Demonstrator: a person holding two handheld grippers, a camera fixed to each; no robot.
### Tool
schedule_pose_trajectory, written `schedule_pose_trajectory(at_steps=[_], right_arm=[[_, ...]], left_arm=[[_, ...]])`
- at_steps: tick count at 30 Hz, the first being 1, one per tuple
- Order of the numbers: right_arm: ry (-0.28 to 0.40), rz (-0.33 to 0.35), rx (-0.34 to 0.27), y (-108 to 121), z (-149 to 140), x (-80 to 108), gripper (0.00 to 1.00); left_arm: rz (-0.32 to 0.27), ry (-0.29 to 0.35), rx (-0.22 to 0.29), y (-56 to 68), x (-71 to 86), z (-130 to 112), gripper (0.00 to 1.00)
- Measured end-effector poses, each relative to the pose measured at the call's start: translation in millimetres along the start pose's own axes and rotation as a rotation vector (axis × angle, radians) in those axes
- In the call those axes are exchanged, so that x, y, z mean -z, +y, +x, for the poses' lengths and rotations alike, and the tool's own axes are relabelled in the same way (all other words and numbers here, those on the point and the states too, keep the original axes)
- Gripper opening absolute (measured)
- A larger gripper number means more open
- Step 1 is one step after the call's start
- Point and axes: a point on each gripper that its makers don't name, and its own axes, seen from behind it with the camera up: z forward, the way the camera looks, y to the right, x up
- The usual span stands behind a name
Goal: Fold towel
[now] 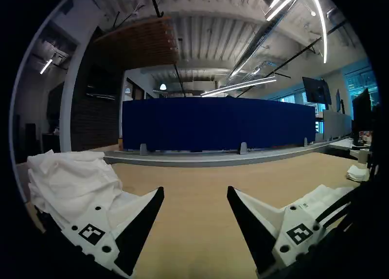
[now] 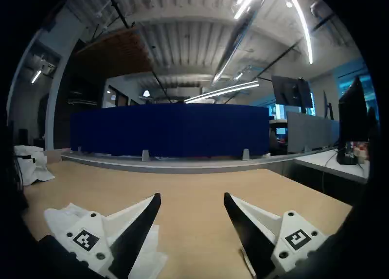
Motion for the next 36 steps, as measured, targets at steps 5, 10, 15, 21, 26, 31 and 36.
schedule_pose_trajectory(at_steps=[5, 10, 15, 21, 26, 31, 36], right_arm=[[0.0, 0.0, 0.0, -0.2, 0.2, 0.2, 1.0], [0.0, 0.0, 0.0, -0.5, 0.2, -0.4, 1.0], [0.0, 0.0, 0.0, -0.3, 0.2, 0.2, 1.0], [0.0, 0.0, 0.0, -0.2, 0.4, -0.3, 1.0], [0.0, 0.0, 0.0, -0.2, 0.2, -0.5, 1.0], [0.0, 0.0, 0.0, 0.0, 0.0, 0.0, 1.0], [0.0, 0.0, 0.0, 0.2, 0.2, 0.3, 1.0]], left_arm=[[0.0, 0.0, 0.0, -0.5, -0.5, -0.6, 0.96], [0.0, 0.0, 0.001, -1.1, -1.4, -1.9, 0.96], [0.0, -0.001, 0.002, -1.6, -3.0, -2.4, 0.96], [0.0, -0.001, 0.002, -1.9, -3.2, -2.1, 0.96], [0.0, -0.001, 0.002, -1.8, -3.1, -2.9, 0.97], [0.001, -0.001, 0.003, -2.0, -3.1, -2.9, 0.96], [0.001, -0.001, 0.002, -2.6, -2.9, -3.5, 0.96]])
